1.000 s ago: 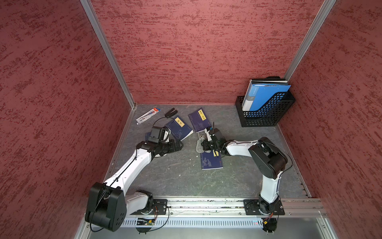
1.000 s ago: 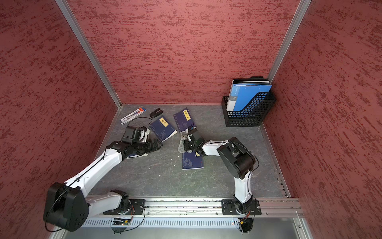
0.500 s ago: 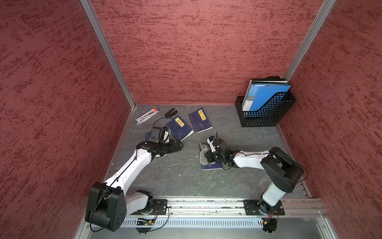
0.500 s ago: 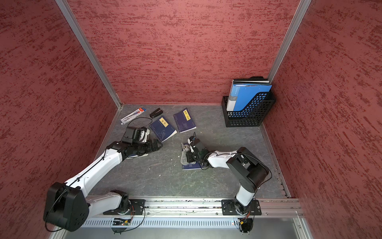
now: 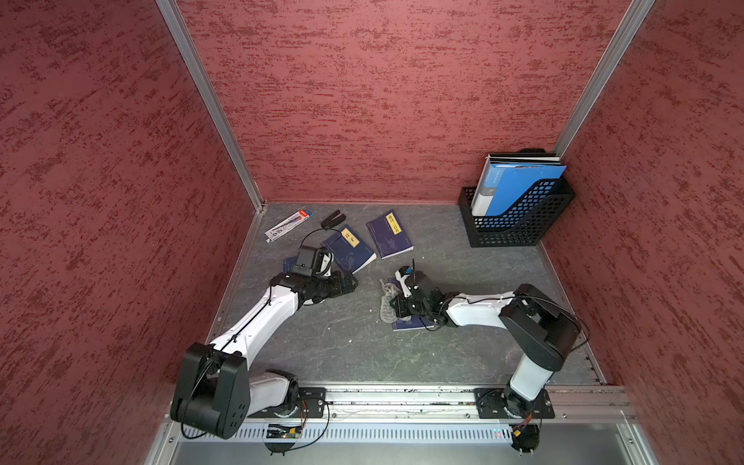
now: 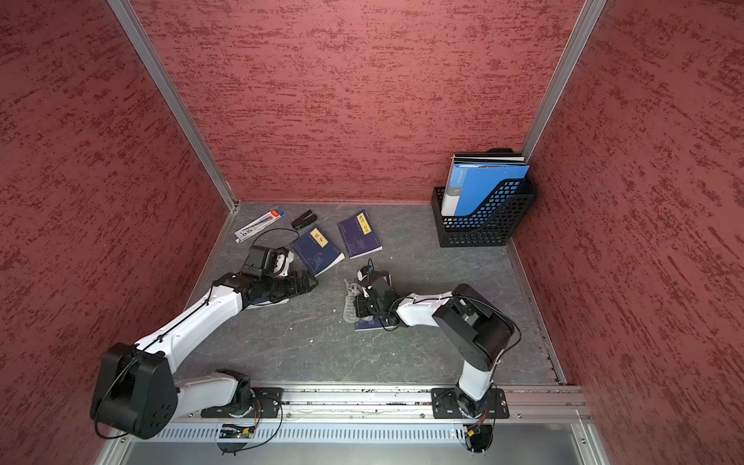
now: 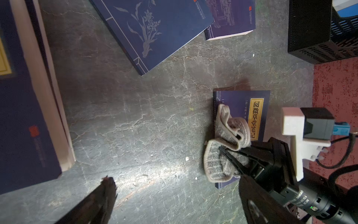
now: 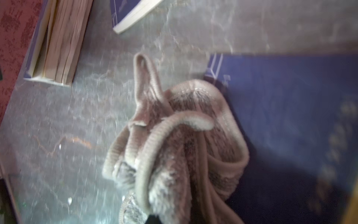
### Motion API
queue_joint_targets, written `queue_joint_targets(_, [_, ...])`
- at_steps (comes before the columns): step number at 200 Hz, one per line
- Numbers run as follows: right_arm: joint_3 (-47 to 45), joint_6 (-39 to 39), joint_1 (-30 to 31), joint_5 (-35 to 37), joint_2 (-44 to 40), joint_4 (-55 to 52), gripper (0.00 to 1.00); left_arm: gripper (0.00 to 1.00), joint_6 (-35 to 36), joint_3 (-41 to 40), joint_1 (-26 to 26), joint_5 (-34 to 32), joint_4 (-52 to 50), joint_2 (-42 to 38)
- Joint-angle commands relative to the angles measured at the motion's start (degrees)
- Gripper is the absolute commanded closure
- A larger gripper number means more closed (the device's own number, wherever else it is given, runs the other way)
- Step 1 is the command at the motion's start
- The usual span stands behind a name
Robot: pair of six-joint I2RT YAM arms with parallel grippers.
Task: Wipe the cover of the book
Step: Wipe the dirt from the cover of the book.
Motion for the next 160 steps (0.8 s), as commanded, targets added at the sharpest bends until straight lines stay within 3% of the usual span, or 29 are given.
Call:
queue_joint_targets(1, [-0.58, -2.27, -0.68, 2.58, 5.19, -12.89, 0.92, 0.0, 0.13, 0.26, 0.18, 0.13, 0.56, -1.49])
queue_joint_targets(88, [-17.12, 2.27, 1.84, -2.12, -10.82, -12.17, 0.92, 0.0, 1.23, 0.83, 0.17, 0.12, 0.59, -0.17])
queue_joint_targets(160, [-16.27, 1.98, 4.72, -3.25, -9.71, -12.75, 0.92, 0.0, 1.05, 1.09, 0.09, 0.17, 0.8, 1.12])
